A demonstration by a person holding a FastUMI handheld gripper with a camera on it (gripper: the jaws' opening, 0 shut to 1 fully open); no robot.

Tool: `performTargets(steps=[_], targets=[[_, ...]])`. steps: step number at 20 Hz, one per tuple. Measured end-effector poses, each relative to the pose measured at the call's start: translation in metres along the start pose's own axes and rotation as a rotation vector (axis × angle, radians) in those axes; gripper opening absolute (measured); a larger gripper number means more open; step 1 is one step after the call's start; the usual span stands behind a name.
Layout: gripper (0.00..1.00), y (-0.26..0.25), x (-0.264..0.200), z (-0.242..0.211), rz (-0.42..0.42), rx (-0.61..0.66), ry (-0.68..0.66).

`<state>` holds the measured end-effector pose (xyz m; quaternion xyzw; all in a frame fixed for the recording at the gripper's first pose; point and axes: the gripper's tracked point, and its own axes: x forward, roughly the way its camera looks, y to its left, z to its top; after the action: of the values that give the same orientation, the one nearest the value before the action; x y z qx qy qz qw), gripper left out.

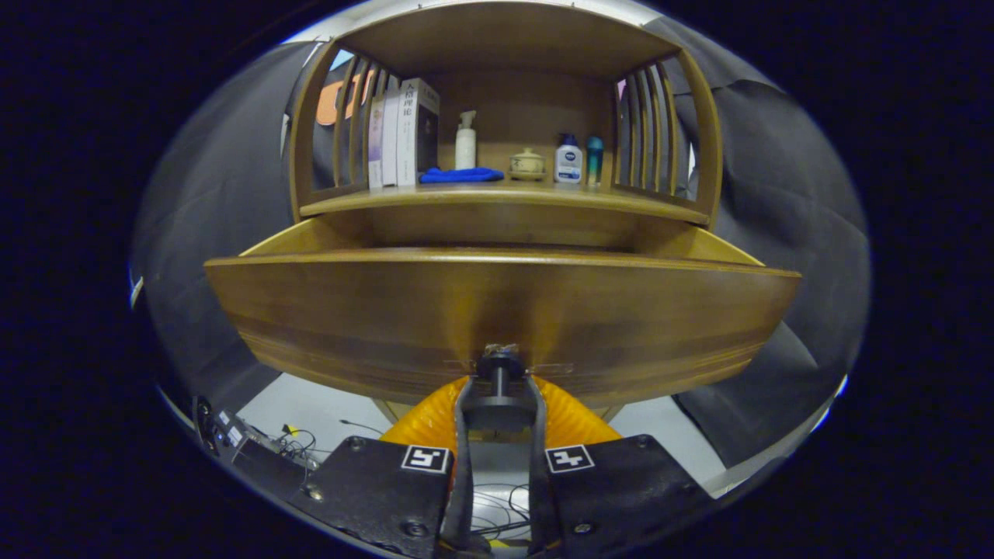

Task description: Pull open the drawer, take out the items inside it, and place them on the countertop above the cabinet.

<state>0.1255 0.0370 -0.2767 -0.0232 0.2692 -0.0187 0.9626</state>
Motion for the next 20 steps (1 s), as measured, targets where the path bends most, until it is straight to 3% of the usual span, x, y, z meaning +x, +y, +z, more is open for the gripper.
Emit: performTargets(steps=[9, 13, 16, 19, 20], targets=[[0.34, 0.007, -0.028, -0.021, 0.039, -0.026, 0.010], [0.49, 0.005, -0.054, -0.026, 0.034, -0.047, 0.020], [0.57, 0.002, -0.076, -0.005, 0.045, -0.087, -0.013], [0.81, 0.013, -0.099, 0.039, 0.101, -0.078, -0.079], [0.83, 0.018, -0.103, 0.052, 0.121, -0.062, -0.082]])
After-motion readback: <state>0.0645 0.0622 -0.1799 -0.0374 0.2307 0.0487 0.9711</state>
